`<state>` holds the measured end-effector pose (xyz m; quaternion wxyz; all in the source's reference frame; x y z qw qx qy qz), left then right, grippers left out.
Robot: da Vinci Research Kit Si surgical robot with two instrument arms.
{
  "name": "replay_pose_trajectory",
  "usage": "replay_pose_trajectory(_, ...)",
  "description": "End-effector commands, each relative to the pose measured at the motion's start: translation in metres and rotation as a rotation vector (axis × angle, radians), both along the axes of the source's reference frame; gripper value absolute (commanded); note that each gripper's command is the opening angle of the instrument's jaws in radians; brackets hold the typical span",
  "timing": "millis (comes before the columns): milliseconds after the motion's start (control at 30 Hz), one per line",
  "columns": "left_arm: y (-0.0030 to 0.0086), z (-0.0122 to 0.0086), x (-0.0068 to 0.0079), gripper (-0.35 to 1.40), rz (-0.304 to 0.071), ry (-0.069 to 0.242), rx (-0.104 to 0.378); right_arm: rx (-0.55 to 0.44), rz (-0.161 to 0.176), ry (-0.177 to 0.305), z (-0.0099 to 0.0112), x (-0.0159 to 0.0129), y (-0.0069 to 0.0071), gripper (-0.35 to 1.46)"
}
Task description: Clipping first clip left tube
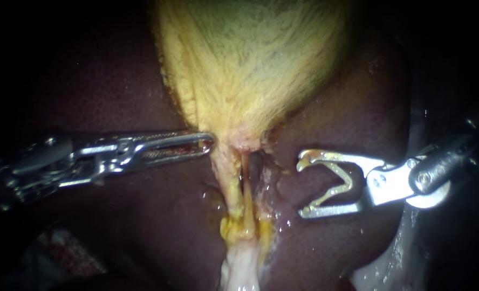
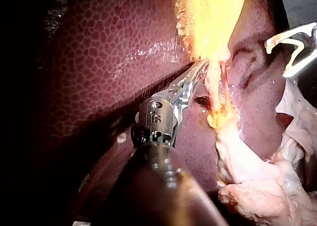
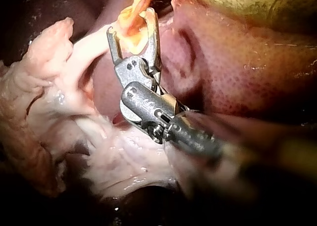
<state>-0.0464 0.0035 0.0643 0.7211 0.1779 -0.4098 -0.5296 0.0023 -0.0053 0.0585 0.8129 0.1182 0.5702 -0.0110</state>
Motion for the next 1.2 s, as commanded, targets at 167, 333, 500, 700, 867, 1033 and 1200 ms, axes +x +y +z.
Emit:
replay_pose_trajectory(167,-0.0002,-0.0009,0.0013,-0.35,0.008,-0.007,0.003,0.010,-0.006,0.003,0.0016,0.0017,-0.0013,0.60)
replay_pose_trajectory(333,0.0002,-0.0020,0.0036,-0.35,-0.002,0.004,-0.001,0.052,-0.008,0.005,0.0040,0.0050,-0.0034,0.60)
replay_pose_trajectory(500,0.0005,-0.0026,0.0050,-0.35,-0.009,0.012,-0.003,0.077,-0.021,0.002,0.0063,0.0087,-0.0052,0.60)
replay_pose_trajectory(700,0.0003,-0.0029,0.0052,-0.35,-0.008,0.015,-0.008,0.079,-0.022,-0.023,0.0085,0.0116,-0.0061,0.60)
replay_pose_trajectory(867,0.0000,-0.0037,0.0051,-0.35,-0.009,0.019,-0.006,0.074,-0.036,-0.057,0.0105,0.0118,-0.0053,0.60)
replay_pose_trajectory(1033,0.0001,-0.0044,0.0052,-0.35,-0.012,0.014,-0.006,0.066,-0.055,-0.101,0.0125,0.0110,-0.0046,0.59)
replay_pose_trajectory(1200,0.0003,-0.0053,0.0053,-0.35,-0.017,0.006,-0.006,0.052,-0.065,-0.146,0.0141,0.0106,-0.0047,0.59)
